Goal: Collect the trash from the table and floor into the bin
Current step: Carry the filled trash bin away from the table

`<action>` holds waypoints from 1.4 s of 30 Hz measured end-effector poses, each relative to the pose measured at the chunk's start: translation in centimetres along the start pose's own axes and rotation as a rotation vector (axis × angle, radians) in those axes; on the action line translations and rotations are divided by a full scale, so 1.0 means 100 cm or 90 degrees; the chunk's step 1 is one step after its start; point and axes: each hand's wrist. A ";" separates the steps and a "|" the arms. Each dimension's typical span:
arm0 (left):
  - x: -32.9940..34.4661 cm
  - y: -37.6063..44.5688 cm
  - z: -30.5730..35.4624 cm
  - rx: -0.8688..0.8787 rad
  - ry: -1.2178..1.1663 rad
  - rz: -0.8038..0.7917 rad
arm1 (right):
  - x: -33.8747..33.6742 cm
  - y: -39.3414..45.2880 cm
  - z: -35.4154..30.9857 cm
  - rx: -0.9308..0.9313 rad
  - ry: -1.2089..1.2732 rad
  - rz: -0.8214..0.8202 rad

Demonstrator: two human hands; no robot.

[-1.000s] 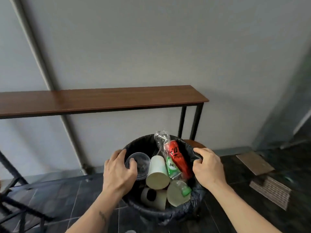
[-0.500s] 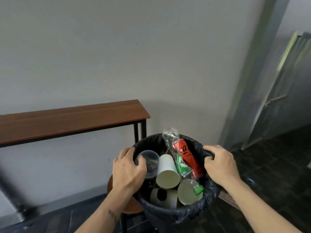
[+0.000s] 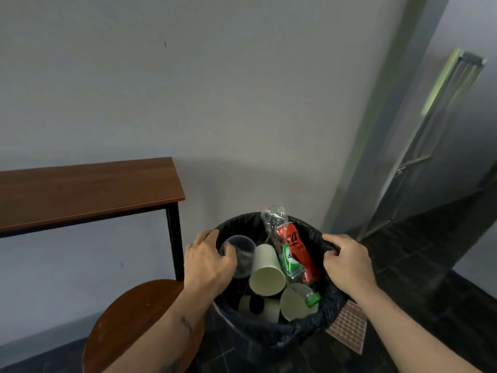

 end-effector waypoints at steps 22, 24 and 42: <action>0.168 0.172 -0.006 -0.261 0.116 -0.075 | 0.152 0.181 0.118 0.049 0.038 -0.192; 0.187 0.181 -0.009 -0.315 0.122 -0.074 | 0.178 0.196 0.136 0.039 0.054 -0.237; 0.437 0.262 -0.302 -0.604 0.082 -0.025 | 0.560 0.185 0.315 -0.023 0.120 -0.526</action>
Point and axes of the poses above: each hand's wrist, its own y-axis towards the middle knuckle, its own x-axis out of the palm, z = x × y, and after that the axes turned 13 degrees about -x, right-handed
